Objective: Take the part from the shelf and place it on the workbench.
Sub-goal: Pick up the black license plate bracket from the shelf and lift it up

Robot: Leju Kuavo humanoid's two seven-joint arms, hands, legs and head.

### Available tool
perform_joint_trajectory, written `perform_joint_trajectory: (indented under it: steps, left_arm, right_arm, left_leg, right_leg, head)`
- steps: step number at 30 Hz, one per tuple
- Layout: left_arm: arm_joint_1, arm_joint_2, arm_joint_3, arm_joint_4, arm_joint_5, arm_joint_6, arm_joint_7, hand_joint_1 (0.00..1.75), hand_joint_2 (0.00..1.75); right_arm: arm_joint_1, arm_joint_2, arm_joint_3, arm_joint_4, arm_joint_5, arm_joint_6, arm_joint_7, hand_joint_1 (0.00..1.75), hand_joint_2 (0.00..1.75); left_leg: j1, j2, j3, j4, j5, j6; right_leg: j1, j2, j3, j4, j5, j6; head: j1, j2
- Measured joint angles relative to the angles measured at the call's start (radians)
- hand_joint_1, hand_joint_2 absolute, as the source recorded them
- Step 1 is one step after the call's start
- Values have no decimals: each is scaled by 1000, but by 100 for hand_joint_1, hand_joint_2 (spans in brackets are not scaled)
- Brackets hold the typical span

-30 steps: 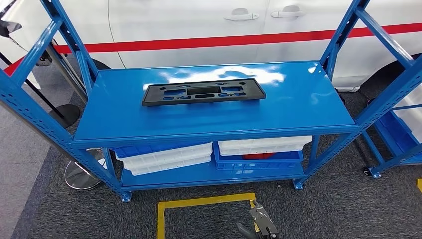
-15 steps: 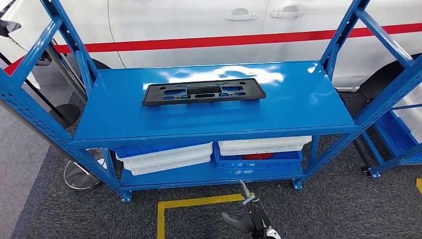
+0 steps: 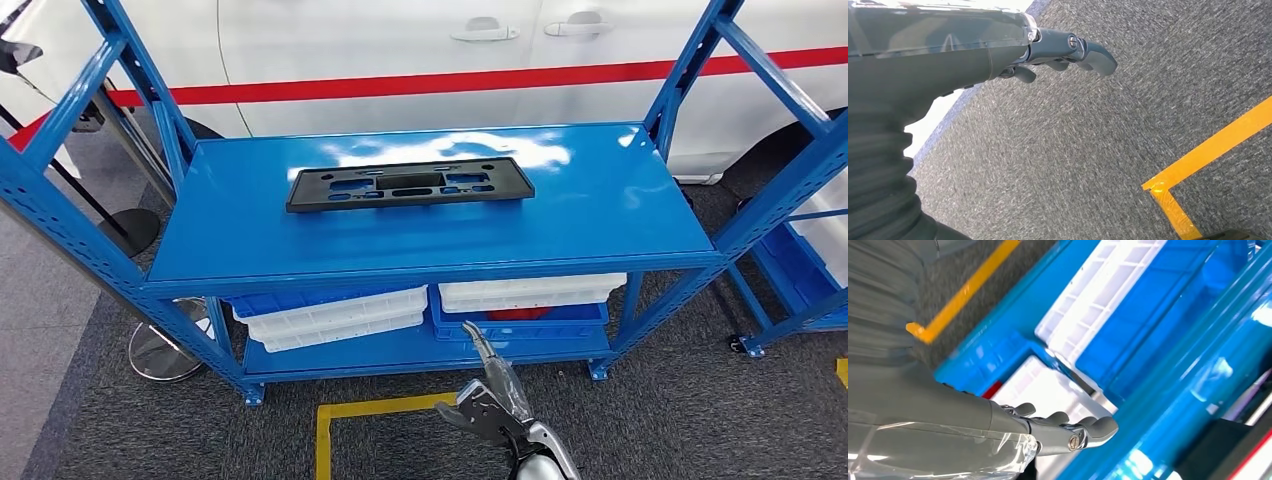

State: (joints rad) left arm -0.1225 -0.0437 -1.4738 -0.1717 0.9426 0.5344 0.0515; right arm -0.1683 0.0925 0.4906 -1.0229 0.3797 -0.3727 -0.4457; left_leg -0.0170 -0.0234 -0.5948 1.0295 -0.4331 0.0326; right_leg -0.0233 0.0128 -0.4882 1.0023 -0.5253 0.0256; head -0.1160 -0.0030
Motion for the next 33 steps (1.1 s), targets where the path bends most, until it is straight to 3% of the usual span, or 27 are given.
perform_joint_trajectory:
  steps: [8, 11, 15, 21, 28, 32, 33]
  left_arm:
    - [-18, -5, -11, 1, -1, -8, 2, 0, 175]
    - [-25, -7, -14, 1, 5, -9, 4, 0, 175]
    - [-30, -8, -22, 1, 14, -13, 10, 0, 175]
    - [-33, -8, -25, 2, 29, -10, 10, 0, 175]
    - [-34, -8, -25, 2, 38, -7, 1, 0, 175]
    - [-33, -8, -19, 2, 71, -14, -41, 0, 0]
    - [-33, -8, -13, 2, 87, -22, -58, 0, 0]
  right_arm:
    - [-176, -41, 0, 15, 201, -24, 44, 0, 175]
    - [-271, -47, 7, 68, 331, -83, 50, 0, 175]
    - [-404, -48, 66, 143, 642, -226, 149, 0, 175]
    - [-525, -45, 178, 245, 962, -283, 314, 0, 175]
    - [-586, -38, 247, 336, 1000, -273, 336, 0, 175]
    - [-592, -34, 254, 390, 960, -247, 328, 0, 175]
    - [-592, -34, 255, 404, 948, -244, 326, 0, 175]
  left_leg:
    - [0, 0, -1, 0, 3, 2]
    - [0, 0, -1, 0, 4, 3]
    - [0, 0, -1, 0, 4, 4]
    - [0, -1, -3, 0, 4, 4]
    - [0, -1, -3, 0, 4, 4]
    - [0, -1, -4, 0, 4, 4]
    - [0, -1, -4, 0, 4, 4]
  right_leg:
    - [0, 0, 0, 0, 3, 4]
    - [0, 1, -1, 0, 4, 4]
    - [0, 0, -1, 0, 4, 5]
    - [0, 0, 0, 0, 4, 5]
    - [0, -1, 0, -2, 4, 5]
    - [0, -1, 0, -2, 4, 5]
    - [0, -1, 0, -2, 5, 5]
  head:
    - [0, 0]
    - [0, 0]
    - [0, 0]
    - [0, 0]
    - [0, 0]
    - [0, 0]
    - [0, 0]
